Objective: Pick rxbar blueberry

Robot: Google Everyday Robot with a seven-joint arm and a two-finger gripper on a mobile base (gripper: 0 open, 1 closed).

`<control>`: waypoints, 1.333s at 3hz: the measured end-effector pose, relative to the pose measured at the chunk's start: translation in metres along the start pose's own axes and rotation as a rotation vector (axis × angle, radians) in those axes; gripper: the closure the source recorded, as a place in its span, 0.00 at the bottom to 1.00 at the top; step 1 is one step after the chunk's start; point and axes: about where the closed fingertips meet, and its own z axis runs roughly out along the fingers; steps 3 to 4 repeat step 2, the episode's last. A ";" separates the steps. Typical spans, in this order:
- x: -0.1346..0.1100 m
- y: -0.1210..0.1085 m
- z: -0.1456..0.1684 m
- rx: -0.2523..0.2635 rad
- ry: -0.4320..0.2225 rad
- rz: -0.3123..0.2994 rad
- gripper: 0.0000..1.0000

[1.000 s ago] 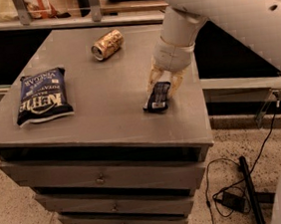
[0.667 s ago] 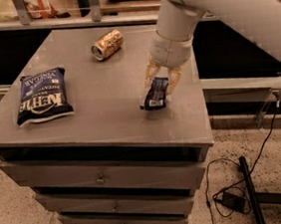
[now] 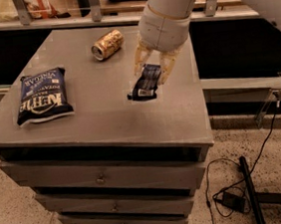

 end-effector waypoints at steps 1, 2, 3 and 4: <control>-0.004 -0.010 -0.014 0.056 0.005 0.013 1.00; -0.004 -0.010 -0.014 0.056 0.005 0.013 1.00; -0.004 -0.010 -0.014 0.056 0.005 0.013 1.00; -0.004 -0.010 -0.014 0.056 0.005 0.013 1.00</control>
Offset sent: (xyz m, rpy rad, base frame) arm -0.0023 0.0049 0.0118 0.0365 -0.0124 -0.0090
